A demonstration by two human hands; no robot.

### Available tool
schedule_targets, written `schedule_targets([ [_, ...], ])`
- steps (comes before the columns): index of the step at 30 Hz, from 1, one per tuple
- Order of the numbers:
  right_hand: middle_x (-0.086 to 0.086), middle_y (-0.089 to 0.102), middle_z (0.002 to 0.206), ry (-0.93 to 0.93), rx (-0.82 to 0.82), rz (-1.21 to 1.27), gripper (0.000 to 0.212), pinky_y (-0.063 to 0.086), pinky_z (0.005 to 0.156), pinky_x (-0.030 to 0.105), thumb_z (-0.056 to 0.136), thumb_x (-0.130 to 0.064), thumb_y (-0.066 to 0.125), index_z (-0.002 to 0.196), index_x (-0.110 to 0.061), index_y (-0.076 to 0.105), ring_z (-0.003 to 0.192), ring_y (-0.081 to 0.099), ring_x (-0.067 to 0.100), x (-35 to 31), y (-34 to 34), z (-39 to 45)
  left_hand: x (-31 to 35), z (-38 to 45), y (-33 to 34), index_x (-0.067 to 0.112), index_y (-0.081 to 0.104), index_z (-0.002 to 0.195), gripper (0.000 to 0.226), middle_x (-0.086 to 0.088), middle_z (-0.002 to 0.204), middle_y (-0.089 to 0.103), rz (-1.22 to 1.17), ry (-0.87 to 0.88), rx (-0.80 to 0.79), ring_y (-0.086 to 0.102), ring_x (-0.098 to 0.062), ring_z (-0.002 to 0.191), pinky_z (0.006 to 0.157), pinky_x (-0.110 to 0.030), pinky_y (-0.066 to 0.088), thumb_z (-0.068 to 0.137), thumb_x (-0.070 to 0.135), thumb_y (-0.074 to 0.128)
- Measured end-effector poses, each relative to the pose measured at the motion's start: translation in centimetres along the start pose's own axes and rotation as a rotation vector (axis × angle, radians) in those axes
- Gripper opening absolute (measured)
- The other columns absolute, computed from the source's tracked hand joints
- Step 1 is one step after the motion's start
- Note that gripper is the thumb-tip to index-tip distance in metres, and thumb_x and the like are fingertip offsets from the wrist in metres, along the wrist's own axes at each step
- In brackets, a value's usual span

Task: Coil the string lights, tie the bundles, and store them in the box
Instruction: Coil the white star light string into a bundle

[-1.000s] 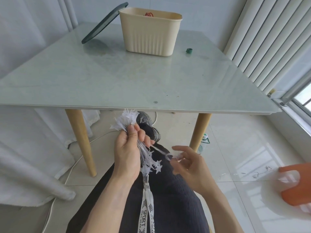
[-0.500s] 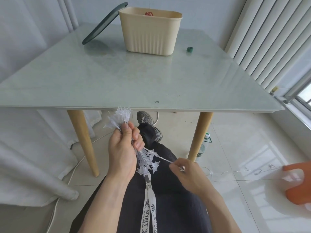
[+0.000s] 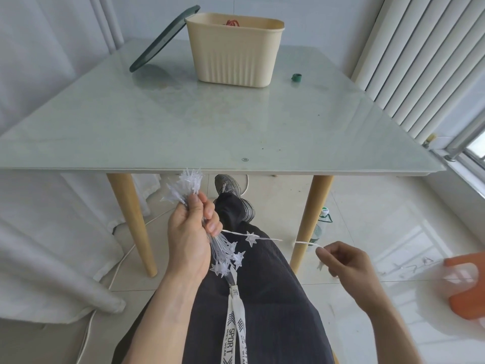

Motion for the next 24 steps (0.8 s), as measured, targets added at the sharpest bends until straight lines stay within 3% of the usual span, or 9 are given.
schedule_targets([
  [6, -0.009, 0.053, 0.053, -0.081, 0.151, 0.232, 0.011, 0.033, 0.060, 0.031, 0.094, -0.009, 0.065, 0.083, -0.010, 0.066, 0.059, 0.039, 0.019, -2.8, -0.2, -0.8, -0.5, -0.5, 0.6, 0.012, 0.050, 0.085, 0.028, 0.003, 0.061, 0.042, 0.032, -0.069, -0.033, 0.034, -0.013, 0.048, 0.047, -0.024, 0.031, 0.107, 0.020, 0.037],
  [11, -0.011, 0.061, 0.063, -0.216, 0.142, 0.273, 0.011, 0.044, 0.061, 0.011, 0.095, -0.006, 0.062, 0.090, -0.011, 0.070, 0.061, 0.053, 0.004, -5.9, 0.0, -1.7, -1.0, -1.2, 1.4, 0.010, 0.053, 0.089, 0.024, 0.000, 0.065, 0.046, 0.072, -0.126, -0.083, 0.036, -0.016, 0.050, 0.051, -0.028, 0.031, 0.106, 0.019, 0.039],
  [14, 0.001, 0.067, 0.074, -0.311, 0.089, 0.262, 0.015, 0.049, 0.068, 0.018, 0.094, -0.005, 0.063, 0.089, -0.014, 0.074, 0.071, 0.059, 0.013, -7.6, 0.5, -2.3, -1.1, -1.5, 1.9, 0.009, 0.053, 0.091, 0.021, 0.001, 0.065, 0.048, 0.106, -0.122, -0.111, 0.037, -0.016, 0.050, 0.050, -0.028, 0.033, 0.106, 0.017, 0.040],
  [18, 0.005, 0.072, 0.078, -0.395, 0.085, 0.244, 0.017, 0.053, 0.077, 0.043, 0.090, -0.008, 0.069, 0.089, -0.024, 0.075, 0.075, 0.067, 0.028, -9.2, 1.9, -2.9, -1.3, -1.8, 2.2, 0.007, 0.055, 0.094, 0.021, 0.000, 0.065, 0.053, 0.157, -0.104, -0.113, 0.044, -0.019, 0.052, 0.056, -0.034, 0.039, 0.106, 0.017, 0.040],
  [24, 0.007, 0.072, 0.077, -0.427, 0.056, 0.264, 0.026, 0.055, 0.072, 0.047, 0.085, -0.001, 0.077, 0.084, -0.018, 0.057, 0.069, 0.068, 0.032, -10.9, 4.5, -3.5, -1.9, -2.6, 3.1, 0.003, 0.058, 0.097, 0.023, -0.015, 0.079, 0.068, 0.240, -0.121, -0.218, 0.069, -0.031, 0.073, 0.073, -0.044, 0.057, 0.105, 0.014, 0.040],
])
Point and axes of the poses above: each hand's wrist, its own z-axis towards the middle knuckle, its own y-axis out of the palm, x = y × z, the point moved 1 cm from there along z, towards the middle knuckle
